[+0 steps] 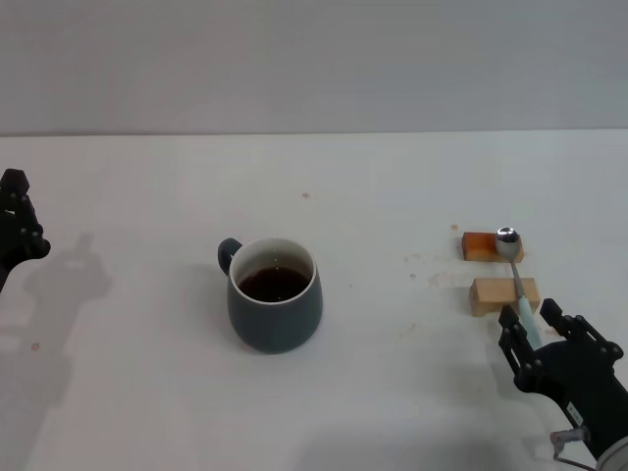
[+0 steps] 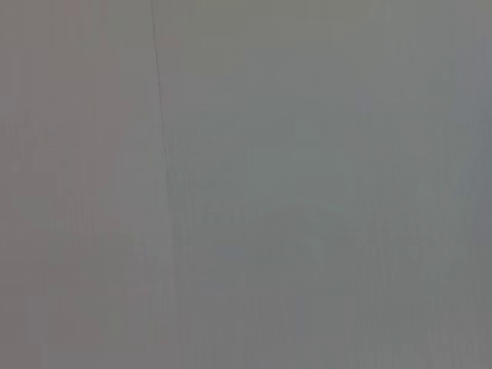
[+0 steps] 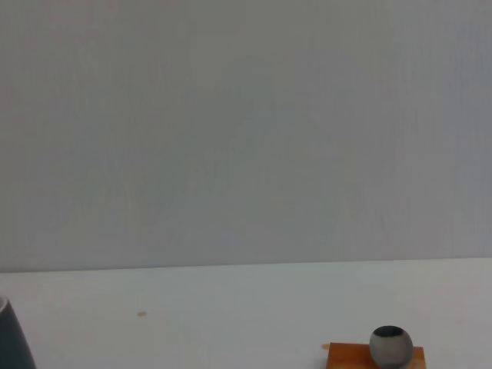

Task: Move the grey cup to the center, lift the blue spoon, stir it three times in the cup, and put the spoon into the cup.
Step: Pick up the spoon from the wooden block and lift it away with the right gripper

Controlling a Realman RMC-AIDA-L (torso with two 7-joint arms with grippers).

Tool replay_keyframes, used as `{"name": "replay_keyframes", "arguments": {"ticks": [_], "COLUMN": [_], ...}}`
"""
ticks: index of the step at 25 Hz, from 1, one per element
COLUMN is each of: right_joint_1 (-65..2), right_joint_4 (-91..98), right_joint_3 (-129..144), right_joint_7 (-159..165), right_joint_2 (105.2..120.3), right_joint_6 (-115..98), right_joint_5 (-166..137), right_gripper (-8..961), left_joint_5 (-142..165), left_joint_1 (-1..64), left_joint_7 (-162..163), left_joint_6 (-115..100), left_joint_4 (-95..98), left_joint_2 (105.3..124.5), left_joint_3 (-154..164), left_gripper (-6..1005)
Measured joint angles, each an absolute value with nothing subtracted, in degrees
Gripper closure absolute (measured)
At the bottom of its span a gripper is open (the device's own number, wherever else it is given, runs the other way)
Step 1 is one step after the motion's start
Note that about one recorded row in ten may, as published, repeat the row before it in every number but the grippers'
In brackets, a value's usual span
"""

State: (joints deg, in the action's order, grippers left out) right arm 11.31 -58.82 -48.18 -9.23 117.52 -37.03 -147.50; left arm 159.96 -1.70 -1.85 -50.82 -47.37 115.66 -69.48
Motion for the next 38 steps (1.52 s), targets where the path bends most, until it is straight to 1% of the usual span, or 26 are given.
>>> {"name": "replay_keyframes", "arguments": {"ticks": [2,7,19,38], "right_joint_1": [11.3,11.9,12.8,12.1], "right_joint_4": [-58.9,-59.4,-58.5,-57.2], "right_joint_3": [-48.2,-48.4,-50.3,-50.3], "right_joint_7": [-9.2,-9.3,-9.3,-8.9], "right_joint_2": [117.47,117.48,118.08,118.33], "right_joint_6": [-36.9,-37.0,-36.7,-35.1], "right_joint_5": [-147.7,-147.8,-147.9,-147.6], "right_gripper": [633,476,476,476], "left_joint_5": [160.0,160.0,160.6,160.6], "left_joint_1": [-1.7,-1.8,-1.8,-2.4], "left_joint_7": [-1.8,-1.8,-2.2,-2.4], "left_joint_6": [-50.8,-50.8,-50.3,-50.1], "left_joint_4": [-47.4,-47.6,-48.3,-49.0], "left_joint_2": [115.66,115.66,115.66,115.75], "left_joint_3": [-69.5,-69.7,-69.8,-69.7], "left_gripper": [1001,1002,1001,1001]}}
